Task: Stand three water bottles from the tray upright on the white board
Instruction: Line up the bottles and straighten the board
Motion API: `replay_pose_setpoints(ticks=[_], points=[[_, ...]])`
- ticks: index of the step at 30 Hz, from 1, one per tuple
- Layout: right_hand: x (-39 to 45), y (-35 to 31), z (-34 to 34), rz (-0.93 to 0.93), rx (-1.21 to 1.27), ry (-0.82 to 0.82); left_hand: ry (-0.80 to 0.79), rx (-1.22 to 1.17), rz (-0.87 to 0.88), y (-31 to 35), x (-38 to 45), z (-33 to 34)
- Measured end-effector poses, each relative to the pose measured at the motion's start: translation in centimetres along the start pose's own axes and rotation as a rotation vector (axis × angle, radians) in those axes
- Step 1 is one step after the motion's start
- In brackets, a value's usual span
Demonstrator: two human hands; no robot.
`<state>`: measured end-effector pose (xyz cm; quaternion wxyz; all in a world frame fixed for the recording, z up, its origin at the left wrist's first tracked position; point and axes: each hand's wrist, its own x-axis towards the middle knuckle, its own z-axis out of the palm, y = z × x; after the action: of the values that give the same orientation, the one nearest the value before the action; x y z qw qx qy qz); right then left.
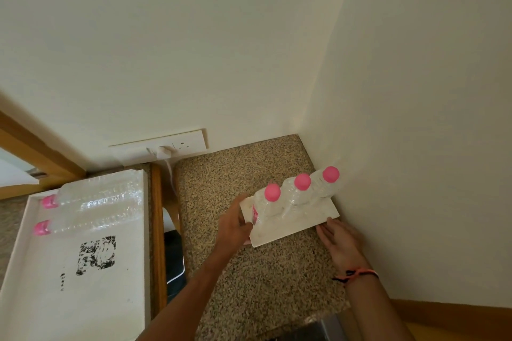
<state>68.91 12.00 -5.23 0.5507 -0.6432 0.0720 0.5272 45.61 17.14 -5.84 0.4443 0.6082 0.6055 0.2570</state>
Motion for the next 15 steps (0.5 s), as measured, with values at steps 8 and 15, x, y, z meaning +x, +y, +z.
replay_pose_setpoints(ticks=[8,15], points=[[-0.8,0.7,0.8,0.13,-0.176,-0.097,0.054,0.077,-0.038,-2.8,-0.9,-3.3],[-0.9,1.3,1.6,0.0,-0.708,-0.127,0.074,0.072,-0.054,-4.7,-1.8,-6.3]])
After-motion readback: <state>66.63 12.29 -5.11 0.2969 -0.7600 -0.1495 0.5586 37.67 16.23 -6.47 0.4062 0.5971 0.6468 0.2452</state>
